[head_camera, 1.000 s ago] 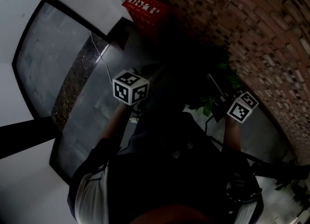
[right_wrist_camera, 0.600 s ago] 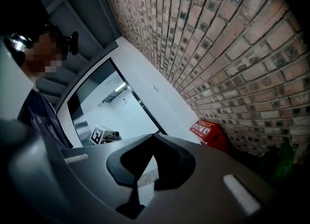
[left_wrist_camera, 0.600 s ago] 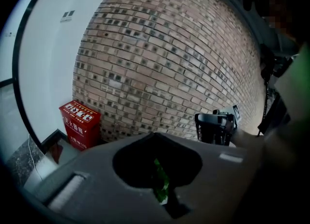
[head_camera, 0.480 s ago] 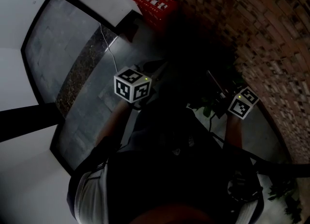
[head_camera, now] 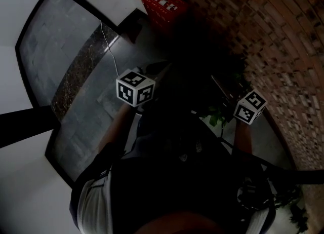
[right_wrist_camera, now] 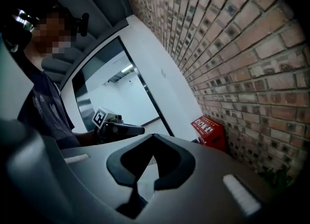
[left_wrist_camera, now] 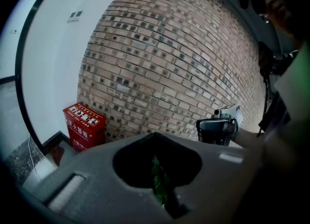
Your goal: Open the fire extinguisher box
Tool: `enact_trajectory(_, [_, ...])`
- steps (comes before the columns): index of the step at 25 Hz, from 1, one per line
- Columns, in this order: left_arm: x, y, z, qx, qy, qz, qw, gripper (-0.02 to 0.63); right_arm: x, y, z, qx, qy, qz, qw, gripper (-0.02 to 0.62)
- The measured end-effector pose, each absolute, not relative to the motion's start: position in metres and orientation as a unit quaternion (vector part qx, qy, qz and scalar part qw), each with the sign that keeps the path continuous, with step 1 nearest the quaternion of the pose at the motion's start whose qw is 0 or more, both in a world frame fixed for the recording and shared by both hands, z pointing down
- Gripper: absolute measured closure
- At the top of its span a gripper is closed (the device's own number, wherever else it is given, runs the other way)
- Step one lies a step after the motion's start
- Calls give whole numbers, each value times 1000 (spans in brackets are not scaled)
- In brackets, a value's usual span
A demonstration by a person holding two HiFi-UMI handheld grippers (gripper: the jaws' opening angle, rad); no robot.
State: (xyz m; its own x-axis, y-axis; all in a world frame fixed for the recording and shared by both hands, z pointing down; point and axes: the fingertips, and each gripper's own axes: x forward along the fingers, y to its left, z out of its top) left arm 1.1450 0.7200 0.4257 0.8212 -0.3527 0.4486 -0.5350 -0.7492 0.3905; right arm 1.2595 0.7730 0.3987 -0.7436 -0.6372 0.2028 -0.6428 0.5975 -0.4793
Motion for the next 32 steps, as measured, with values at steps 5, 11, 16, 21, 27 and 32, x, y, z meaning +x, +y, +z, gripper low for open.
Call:
enact_trajectory(5, [1104, 678, 426, 918, -251, 154, 266, 604, 1217, 736, 397, 356, -897, 258, 39, 595])
enact_trajectory(11, [1052, 620, 424, 918, -256, 135, 270, 604, 1163, 678, 392, 347, -900, 258, 48, 595])
enact_trajectory(16, [1001, 585, 431, 914, -258, 143, 278, 604, 1108, 638, 389, 329, -906, 256, 72, 595])
enact_trajectory(21, [968, 561, 439, 907, -279, 134, 285, 604, 1067, 619, 395, 299, -915, 253, 94, 595])
enact_trajectory(27, [977, 556, 445, 908, -257, 139, 299, 604, 1063, 593, 402, 303, -906, 280, 94, 595])
enact_trajectory(32, [981, 550, 459, 898, -261, 157, 318, 605, 1075, 574, 419, 299, -896, 318, 85, 595])
